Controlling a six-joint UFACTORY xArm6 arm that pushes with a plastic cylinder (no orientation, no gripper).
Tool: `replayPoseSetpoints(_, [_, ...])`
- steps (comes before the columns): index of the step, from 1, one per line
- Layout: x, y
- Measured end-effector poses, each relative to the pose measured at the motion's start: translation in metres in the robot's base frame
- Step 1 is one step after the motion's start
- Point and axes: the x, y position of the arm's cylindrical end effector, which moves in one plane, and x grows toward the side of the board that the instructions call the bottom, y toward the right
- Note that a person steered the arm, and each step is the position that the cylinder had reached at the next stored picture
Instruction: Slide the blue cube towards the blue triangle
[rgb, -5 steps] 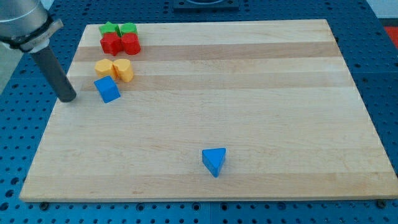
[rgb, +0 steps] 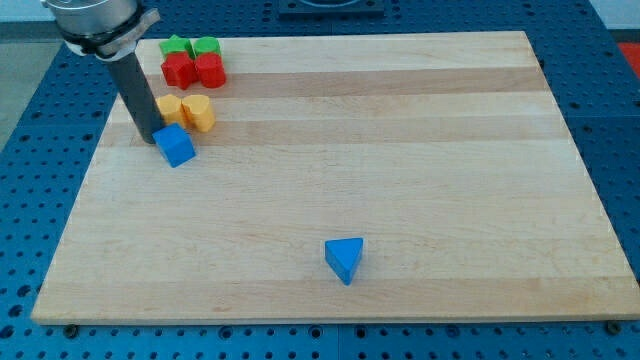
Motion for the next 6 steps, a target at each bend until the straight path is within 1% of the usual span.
replayPoseSetpoints(1, [0.008, 0.019])
replayPoseSetpoints(3, [0.047, 0.049])
replayPoseSetpoints(6, [0.092, 0.117])
